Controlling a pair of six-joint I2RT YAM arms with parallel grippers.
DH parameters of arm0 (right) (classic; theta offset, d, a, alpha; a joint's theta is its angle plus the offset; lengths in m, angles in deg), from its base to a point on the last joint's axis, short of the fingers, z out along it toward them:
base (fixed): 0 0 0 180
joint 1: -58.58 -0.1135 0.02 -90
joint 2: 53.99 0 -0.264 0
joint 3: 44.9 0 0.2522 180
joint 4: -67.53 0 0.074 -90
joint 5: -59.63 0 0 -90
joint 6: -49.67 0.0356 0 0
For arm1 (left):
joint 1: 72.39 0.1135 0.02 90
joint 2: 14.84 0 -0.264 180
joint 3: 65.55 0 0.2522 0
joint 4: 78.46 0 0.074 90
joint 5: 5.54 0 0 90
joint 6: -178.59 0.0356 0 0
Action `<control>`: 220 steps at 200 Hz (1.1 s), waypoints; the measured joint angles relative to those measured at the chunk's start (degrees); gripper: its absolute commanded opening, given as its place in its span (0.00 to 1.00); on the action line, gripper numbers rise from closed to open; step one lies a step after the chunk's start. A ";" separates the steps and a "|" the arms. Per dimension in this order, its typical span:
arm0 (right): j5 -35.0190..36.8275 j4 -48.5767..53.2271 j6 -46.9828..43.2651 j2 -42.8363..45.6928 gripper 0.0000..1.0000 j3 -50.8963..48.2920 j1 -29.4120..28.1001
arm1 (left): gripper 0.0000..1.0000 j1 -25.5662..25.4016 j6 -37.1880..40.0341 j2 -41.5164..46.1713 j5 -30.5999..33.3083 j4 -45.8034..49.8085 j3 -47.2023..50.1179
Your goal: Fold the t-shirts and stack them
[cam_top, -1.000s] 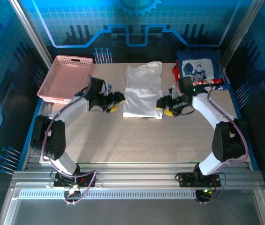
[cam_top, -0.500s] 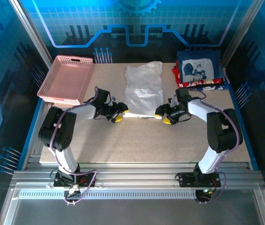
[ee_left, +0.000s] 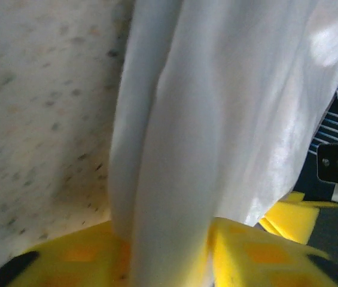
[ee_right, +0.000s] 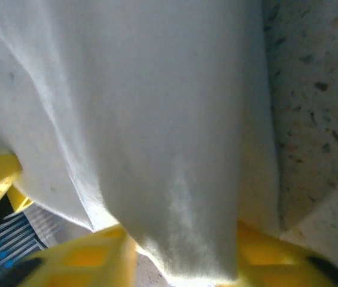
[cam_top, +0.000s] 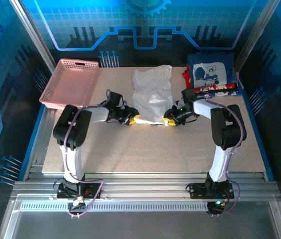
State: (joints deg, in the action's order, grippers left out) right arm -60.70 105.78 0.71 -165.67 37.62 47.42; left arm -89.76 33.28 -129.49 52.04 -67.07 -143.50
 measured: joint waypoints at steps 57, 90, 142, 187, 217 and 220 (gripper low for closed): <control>1.09 3.23 0.55 2.32 0.00 -0.63 -0.57 | 0.00 0.26 4.44 4.48 1.70 5.73 1.62; 1.46 5.79 0.59 13.46 0.00 -6.08 -2.64 | 0.00 -0.35 6.36 15.82 2.19 8.61 9.01; 3.67 7.72 5.14 31.08 0.00 -19.32 -12.22 | 0.00 -7.67 5.11 32.87 5.92 13.51 23.76; 6.88 12.00 12.52 45.86 0.00 -26.64 -20.76 | 0.00 -15.52 -1.38 52.76 10.16 20.28 30.69; 7.67 13.07 15.21 51.23 0.00 -26.73 -22.53 | 0.00 -16.87 -4.96 61.35 11.28 24.35 31.87; 7.74 13.29 15.37 51.34 0.00 -26.58 -22.56 | 0.00 -16.90 -5.25 61.77 11.28 24.61 31.87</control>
State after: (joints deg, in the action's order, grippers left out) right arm -52.96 119.07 16.08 -114.32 11.04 24.87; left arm -106.65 28.04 -67.72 63.32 -42.46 -111.63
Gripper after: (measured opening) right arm 0.063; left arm 0.076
